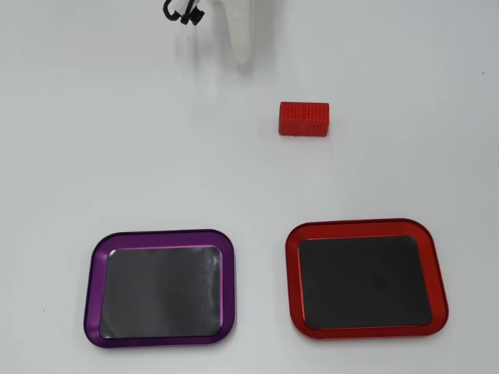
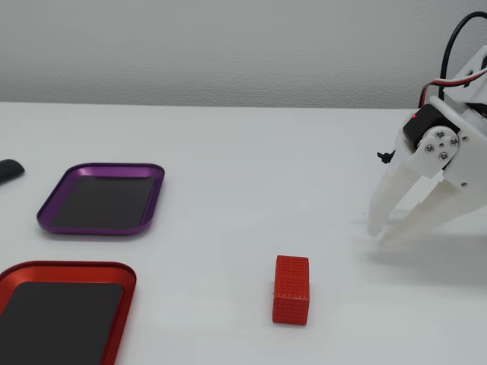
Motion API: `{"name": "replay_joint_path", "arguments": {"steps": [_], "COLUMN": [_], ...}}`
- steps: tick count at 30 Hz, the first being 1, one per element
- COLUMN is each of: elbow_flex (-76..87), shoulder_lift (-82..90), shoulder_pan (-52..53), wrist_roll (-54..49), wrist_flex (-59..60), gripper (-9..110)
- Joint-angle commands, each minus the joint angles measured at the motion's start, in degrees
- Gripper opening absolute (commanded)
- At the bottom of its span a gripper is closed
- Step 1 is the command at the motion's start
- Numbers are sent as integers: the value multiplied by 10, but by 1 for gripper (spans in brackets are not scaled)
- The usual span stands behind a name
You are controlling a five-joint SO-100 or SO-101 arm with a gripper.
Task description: Grasp a red block and put it in the left red dish.
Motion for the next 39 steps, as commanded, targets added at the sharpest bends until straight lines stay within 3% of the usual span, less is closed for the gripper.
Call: {"name": "replay_joint_path", "arguments": {"steps": [1, 18, 22, 29, 33, 39], "elbow_flex": [4, 4, 4, -125, -192, -359], "shoulder_lift": [42, 42, 42, 21, -72, -344], "shoulder_pan": [2, 2, 4, -1, 2, -2], "wrist_roll": [1, -4, -5, -3, -4, -4], "wrist_flex": [0, -3, -54, -91, -91, -90], "gripper": [0, 0, 0, 0, 0, 2]}}
